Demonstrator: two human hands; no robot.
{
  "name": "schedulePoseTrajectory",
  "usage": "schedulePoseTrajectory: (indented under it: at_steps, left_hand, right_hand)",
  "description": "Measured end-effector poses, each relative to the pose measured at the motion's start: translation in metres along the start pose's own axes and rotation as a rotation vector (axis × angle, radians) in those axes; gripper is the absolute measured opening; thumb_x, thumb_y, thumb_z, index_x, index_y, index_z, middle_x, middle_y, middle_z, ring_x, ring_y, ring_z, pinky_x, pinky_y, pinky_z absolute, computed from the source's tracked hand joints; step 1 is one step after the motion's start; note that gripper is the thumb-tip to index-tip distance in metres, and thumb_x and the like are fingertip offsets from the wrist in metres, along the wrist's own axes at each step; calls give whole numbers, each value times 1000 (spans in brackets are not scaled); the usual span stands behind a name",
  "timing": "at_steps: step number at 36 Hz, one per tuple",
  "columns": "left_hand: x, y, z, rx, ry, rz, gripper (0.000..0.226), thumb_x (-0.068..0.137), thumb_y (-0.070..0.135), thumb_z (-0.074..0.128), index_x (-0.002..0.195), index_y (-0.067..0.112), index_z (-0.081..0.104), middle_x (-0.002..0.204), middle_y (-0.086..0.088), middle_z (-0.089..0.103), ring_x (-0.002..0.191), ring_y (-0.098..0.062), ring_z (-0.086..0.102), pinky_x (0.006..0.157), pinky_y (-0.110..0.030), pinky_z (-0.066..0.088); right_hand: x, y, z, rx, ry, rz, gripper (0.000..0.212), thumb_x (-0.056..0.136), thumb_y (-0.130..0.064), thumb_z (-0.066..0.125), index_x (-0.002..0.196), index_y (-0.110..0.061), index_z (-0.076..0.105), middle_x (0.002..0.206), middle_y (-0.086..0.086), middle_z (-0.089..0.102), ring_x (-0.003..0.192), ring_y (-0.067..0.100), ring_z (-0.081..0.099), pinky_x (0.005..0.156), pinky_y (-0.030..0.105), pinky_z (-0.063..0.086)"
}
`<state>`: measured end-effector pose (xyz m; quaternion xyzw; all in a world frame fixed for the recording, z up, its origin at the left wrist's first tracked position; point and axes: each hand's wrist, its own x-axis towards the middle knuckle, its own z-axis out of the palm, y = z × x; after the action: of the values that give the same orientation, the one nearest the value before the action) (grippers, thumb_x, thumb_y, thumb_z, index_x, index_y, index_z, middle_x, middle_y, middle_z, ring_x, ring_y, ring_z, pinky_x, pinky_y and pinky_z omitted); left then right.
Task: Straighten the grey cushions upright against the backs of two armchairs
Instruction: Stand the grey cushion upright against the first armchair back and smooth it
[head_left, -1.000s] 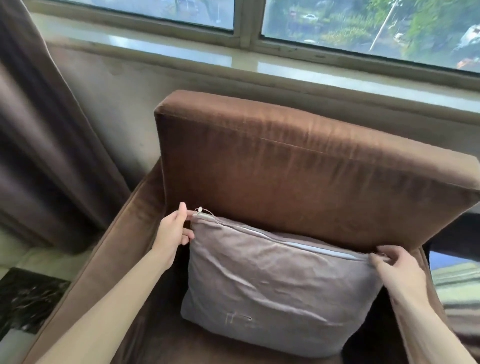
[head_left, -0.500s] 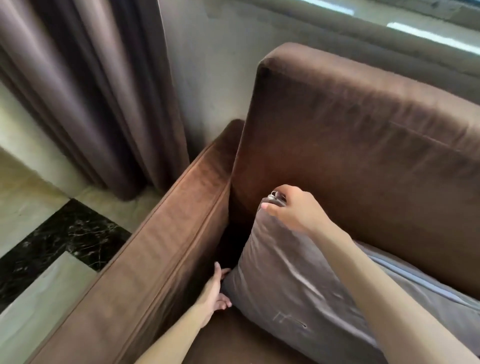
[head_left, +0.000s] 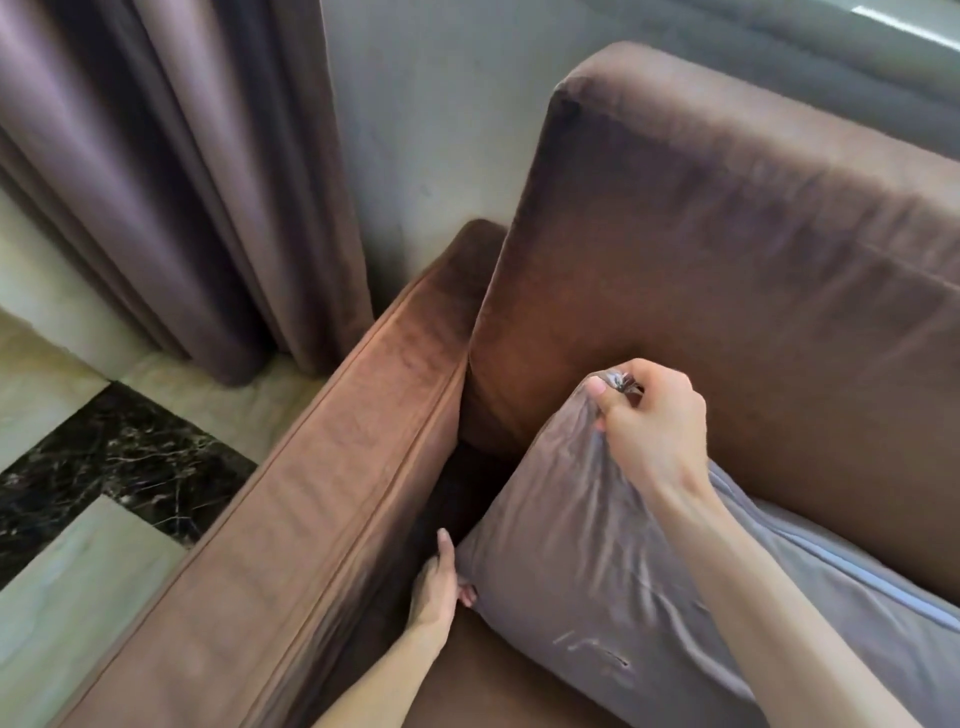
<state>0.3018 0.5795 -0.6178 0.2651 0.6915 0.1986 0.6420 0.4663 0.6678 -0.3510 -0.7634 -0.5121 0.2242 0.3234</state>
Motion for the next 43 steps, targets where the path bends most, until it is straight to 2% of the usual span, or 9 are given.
schedulePoseTrajectory:
  at_steps: [5,11,14,17,20,25,27,31,43]
  left_hand:
    - [10,-3,-2,4,2,-17,82,96,70,15,79,10,68,57,-16,69,62,-30,70,90,-40,55]
    - [-3,11,-12,135,-27,-54,72,94,72,13,87,23,65,45,-11,60,34,-18,49,47,-27,41]
    - [-14,43,-19,133,15,109,51,106,51,28,109,18,67,49,-8,56,34,-16,44,45,-27,35]
    - [-39,99,-22,20,-4,366,29,107,31,43,112,19,68,50,7,53,36,-6,40,38,-17,32]
    - [-69,166,-20,-13,-118,560,19,103,23,54,116,25,68,56,12,58,44,-2,43,43,-10,34]
    - [-96,236,-2,138,-282,753,35,93,14,69,123,31,67,82,13,69,52,-8,41,53,-14,42]
    - [-99,249,5,205,-283,780,31,89,15,75,116,30,71,90,7,73,53,-13,38,49,-19,39]
    - [-100,260,10,379,-241,821,12,84,15,81,94,22,78,53,2,59,46,-13,44,46,-19,36]
    - [-104,267,7,487,14,919,12,86,6,75,79,15,73,52,-7,66,41,-15,52,51,-23,46]
  right_hand:
    - [0,1,-2,58,-6,16,16,91,-23,67,75,-21,69,58,-7,68,57,-3,60,54,11,39]
    - [-12,0,3,105,-133,43,27,89,-19,68,113,-28,59,102,-16,66,79,1,64,70,3,43]
    - [-22,17,-20,164,-148,94,40,86,-23,73,122,-30,58,112,-18,66,81,4,66,81,21,53]
    - [-33,53,-57,89,-107,156,36,84,-32,77,116,-34,62,90,-17,67,71,0,63,68,12,45]
    - [-48,95,-100,-54,-77,207,32,78,-33,83,107,-31,69,71,-15,64,60,5,59,57,12,42]
    - [-74,158,-166,-269,-55,240,36,69,-32,90,101,-27,74,85,-20,67,76,-7,60,72,19,39]
    - [-79,180,-188,-362,-37,260,40,68,-31,91,104,-24,75,92,-12,68,86,9,66,80,29,43]
    - [-82,216,-220,-467,-2,334,41,69,-32,90,106,-22,75,98,-5,66,100,26,66,85,41,50]
    - [-81,244,-228,-387,260,110,21,73,-2,83,74,-19,71,72,-6,64,69,18,58,69,12,35]
